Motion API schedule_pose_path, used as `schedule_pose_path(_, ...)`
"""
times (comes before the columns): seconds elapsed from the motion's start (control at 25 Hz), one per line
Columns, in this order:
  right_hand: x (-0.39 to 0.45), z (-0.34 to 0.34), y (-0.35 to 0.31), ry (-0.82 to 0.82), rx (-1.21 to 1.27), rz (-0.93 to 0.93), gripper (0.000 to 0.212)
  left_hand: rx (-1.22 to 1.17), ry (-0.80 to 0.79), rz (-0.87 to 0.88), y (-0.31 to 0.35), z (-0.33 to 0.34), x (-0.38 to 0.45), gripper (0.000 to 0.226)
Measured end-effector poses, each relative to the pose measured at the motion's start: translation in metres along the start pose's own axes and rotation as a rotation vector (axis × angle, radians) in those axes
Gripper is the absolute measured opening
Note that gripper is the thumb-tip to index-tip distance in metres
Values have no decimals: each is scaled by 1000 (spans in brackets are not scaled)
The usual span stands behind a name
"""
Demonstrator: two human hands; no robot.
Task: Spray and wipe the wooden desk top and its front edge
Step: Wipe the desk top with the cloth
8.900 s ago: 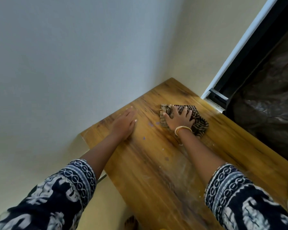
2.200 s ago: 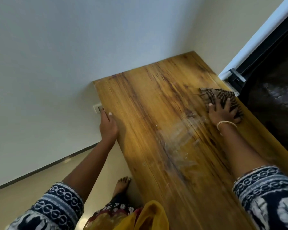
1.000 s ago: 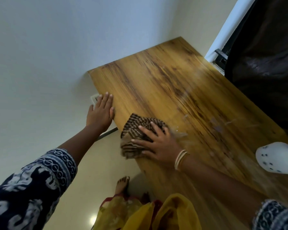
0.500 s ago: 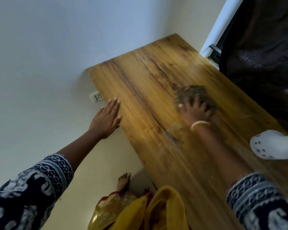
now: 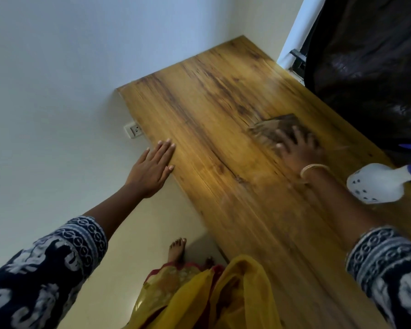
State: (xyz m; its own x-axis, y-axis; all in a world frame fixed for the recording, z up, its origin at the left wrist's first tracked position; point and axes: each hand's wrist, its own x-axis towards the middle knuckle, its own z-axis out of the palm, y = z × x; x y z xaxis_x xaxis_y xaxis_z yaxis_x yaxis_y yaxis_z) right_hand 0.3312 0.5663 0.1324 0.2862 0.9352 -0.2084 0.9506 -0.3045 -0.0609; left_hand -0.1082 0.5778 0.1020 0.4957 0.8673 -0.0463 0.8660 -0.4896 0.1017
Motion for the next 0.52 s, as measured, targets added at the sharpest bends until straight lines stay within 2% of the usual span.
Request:
schedule_pose_path(0.12, 7, -12, 38, -99, 142, 338, 53, -9, -7, -17, 3, -2, -2, 63)
schedule_pose_path(0.2, -2, -12, 6, -91, 139, 383, 53, -4, -8, -24, 3, -1, -3, 63)
schedule_pose_path(0.28, -26, -6, -46, -58, 81, 211, 52, -2, -7, -27, 3, -1, -3, 63)
schedule_pose_path(0.4, -106, 31, -118, -84, -74, -253, 52, -9, -7, -22, 2, 0, -2, 63)
schedule_pose_path(0.52, -168, 49, -126, -120, -88, -617, 51, -31, 0, -12, 1, 1, -1, 64)
